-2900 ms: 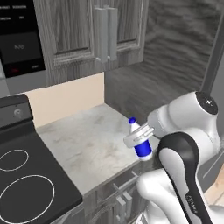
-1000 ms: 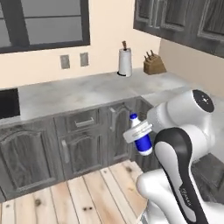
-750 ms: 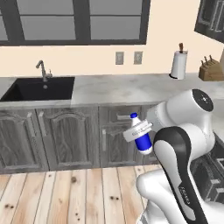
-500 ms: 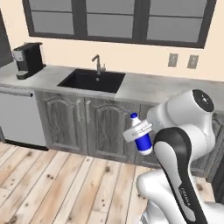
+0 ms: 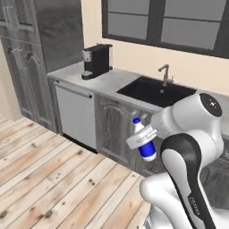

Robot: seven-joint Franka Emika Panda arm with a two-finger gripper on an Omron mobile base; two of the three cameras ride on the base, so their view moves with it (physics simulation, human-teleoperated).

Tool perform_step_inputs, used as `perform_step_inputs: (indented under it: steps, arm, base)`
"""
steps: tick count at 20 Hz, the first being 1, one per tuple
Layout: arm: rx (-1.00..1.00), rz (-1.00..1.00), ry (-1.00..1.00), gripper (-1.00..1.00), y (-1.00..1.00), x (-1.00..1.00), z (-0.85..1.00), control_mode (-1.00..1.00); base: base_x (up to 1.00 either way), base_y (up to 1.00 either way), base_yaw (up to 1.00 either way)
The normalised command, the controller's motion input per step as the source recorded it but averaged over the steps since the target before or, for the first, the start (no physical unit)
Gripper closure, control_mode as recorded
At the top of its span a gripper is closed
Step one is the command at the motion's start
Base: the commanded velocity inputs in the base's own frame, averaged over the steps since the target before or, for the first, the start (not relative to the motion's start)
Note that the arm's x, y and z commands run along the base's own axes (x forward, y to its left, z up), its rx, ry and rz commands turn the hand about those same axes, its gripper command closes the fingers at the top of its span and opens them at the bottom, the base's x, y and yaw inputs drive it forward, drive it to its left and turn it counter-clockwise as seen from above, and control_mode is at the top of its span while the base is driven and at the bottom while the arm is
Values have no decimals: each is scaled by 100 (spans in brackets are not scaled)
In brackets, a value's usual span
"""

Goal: Place the drinks on the dining counter in a tight cluster.

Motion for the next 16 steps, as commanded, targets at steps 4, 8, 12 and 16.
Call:
perform_step_inputs:
  steps: [4, 8, 12, 16]
  arm:
    - [0, 0, 0, 100, 0, 0, 0, 100]
    - [0, 0, 0, 100, 0, 0, 0, 100]
    - [0, 0, 0, 100, 0, 0, 0, 100]
    - [0, 0, 0, 100, 0, 0, 0, 100]
  base:
    - [100, -14, 33]
    - [87, -15, 39]
    - [75, 0, 78]
    - [48, 0, 100]
